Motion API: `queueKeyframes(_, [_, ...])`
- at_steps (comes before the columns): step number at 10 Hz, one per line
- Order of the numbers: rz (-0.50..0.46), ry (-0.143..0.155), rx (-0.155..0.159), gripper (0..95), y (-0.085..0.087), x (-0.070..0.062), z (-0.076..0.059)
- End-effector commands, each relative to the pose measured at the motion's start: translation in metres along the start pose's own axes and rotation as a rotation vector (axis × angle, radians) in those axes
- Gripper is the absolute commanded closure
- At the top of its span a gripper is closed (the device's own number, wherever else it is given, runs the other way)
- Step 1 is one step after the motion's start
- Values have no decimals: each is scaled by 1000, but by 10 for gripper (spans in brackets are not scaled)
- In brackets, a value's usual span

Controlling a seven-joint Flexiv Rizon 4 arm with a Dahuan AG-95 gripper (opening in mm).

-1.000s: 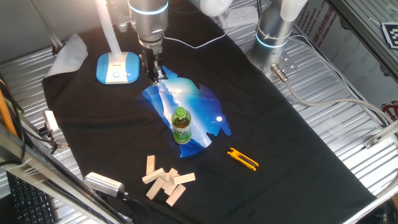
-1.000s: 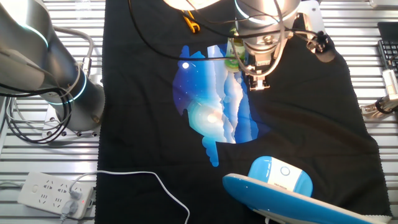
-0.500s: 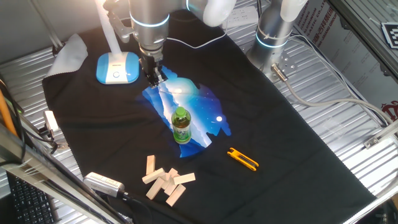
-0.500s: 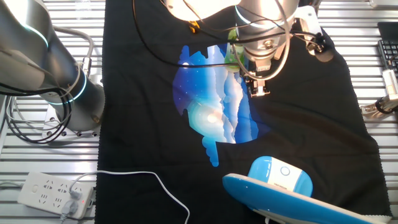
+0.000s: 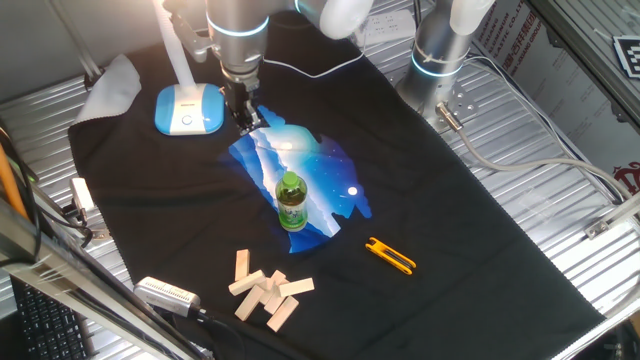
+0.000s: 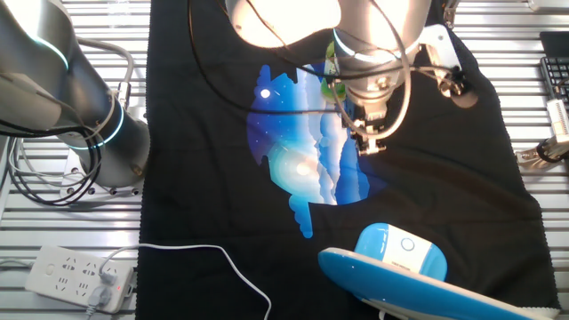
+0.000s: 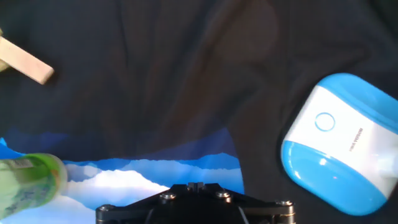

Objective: Turn off the desk lamp by pressing the button

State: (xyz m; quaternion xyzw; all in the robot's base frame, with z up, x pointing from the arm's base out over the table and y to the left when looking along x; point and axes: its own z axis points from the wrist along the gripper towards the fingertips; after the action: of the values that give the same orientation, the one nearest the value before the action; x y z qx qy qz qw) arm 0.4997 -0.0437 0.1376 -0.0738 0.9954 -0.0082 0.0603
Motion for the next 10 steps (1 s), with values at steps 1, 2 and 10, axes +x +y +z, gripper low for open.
queueKeyframes(1, [14, 0, -1, 950, -9, 6, -4])
queueKeyframes(2, [12, 0, -2, 950, -15, 8, -3])
queueKeyframes(10, [-34, -8, -29, 950, -39, 19, 4])
